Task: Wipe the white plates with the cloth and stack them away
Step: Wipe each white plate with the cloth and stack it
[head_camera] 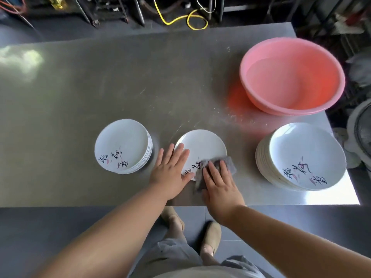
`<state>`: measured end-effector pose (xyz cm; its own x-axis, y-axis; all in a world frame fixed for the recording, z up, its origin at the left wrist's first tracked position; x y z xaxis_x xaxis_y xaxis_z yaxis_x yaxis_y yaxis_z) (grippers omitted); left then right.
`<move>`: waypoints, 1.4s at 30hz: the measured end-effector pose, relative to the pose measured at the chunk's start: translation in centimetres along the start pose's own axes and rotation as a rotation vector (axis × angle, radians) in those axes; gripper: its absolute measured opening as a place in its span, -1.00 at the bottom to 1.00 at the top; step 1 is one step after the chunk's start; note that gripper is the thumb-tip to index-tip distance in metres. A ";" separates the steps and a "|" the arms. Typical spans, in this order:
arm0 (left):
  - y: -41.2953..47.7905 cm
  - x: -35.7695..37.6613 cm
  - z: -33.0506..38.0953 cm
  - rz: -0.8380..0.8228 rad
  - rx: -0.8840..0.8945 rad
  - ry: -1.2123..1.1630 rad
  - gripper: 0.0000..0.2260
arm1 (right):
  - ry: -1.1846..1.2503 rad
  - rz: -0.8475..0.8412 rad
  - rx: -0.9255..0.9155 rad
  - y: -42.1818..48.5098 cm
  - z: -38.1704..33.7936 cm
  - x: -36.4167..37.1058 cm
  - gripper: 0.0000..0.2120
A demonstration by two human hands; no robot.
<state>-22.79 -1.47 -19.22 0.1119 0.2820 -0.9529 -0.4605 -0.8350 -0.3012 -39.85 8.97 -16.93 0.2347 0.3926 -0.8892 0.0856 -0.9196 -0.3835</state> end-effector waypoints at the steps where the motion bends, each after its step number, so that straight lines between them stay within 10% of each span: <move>1: -0.2 0.1 0.1 -0.002 -0.028 0.003 -0.21 | 0.012 -0.027 -0.039 -0.1 0.0 -0.1 -0.35; 15: -4.0 0.5 5.7 -0.070 -0.480 -0.299 -0.20 | 0.035 -0.119 -0.133 0.3 1.3 -0.5 -0.27; 26: 0.5 -2.2 0.6 -0.081 0.025 0.019 -0.36 | -0.013 -0.016 -0.065 7.8 4.4 -5.0 -0.36; 42: -0.8 1.2 3.7 -0.106 -0.047 -0.066 -0.26 | -0.125 -0.067 -0.030 7.3 4.7 -3.3 -0.23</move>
<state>-25.60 1.27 -19.99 0.0989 0.3994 -0.9114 -0.4072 -0.8195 -0.4033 -44.55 1.06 -17.95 0.1051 0.4501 -0.8868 0.1260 -0.8906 -0.4371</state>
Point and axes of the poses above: each hand's wrist, its own y-axis towards the middle knuckle, its own x-axis out of the palm, z = x × y, the point moved 4 cm from there along y, towards the middle knuckle
